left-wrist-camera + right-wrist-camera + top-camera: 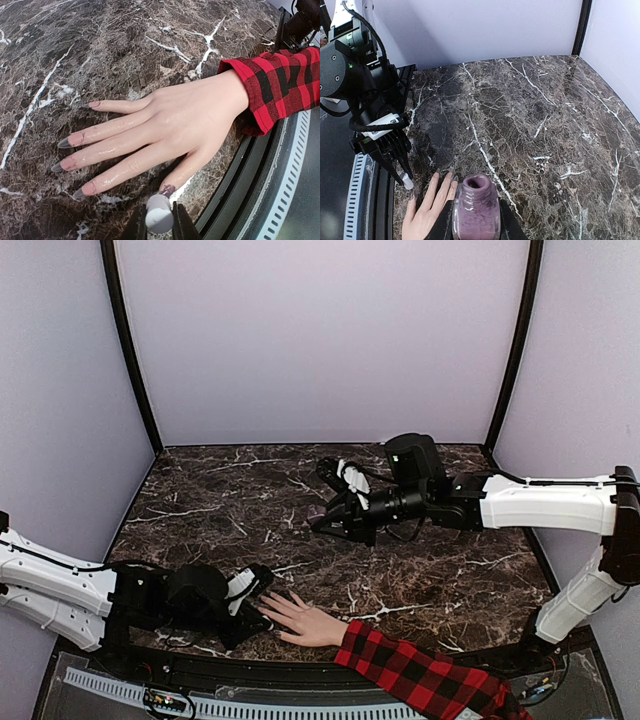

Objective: Paint the nails
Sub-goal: Paint the nail with the hand.

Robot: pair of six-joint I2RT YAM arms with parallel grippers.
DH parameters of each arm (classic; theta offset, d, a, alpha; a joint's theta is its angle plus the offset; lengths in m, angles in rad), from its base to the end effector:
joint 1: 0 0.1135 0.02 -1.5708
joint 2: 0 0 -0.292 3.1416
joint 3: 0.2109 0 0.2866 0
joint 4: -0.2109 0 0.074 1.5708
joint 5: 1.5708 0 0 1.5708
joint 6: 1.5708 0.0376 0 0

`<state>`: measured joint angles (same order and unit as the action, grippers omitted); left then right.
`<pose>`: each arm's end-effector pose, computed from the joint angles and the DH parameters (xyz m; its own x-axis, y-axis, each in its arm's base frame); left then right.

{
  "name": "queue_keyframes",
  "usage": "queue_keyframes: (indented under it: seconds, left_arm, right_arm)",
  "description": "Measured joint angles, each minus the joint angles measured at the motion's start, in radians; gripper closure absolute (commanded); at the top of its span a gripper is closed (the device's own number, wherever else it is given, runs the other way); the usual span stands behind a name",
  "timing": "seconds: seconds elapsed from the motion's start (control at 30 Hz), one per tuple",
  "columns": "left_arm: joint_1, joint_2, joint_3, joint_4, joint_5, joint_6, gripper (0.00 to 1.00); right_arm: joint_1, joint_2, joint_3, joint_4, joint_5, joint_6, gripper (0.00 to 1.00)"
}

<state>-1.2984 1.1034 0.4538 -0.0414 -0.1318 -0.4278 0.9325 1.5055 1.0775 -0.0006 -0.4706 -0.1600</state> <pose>0.0676 -0.2237 0.1815 -0.5408 0.4074 -0.7359 0.7728 0.5861 -0.2435 0.2119 0.3142 0.2985 -0.0913 -0.3613 -0.9280 -0.9887 0.1441 0.0411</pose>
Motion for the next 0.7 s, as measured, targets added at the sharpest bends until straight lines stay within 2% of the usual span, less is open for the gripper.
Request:
queue_keyframes:
  seconds: [0.33, 0.7]
  left_arm:
    - [0.000, -0.012, 0.000, -0.042, -0.039, -0.014, 1.00]
    - [0.001, -0.093, 0.000, -0.057, -0.048, -0.024, 1.00]
  right_arm:
    - [0.000, 0.000, 0.000, 0.000, 0.000, 0.000, 1.00]
    - [0.000, 0.000, 0.000, 0.000, 0.000, 0.000, 1.00]
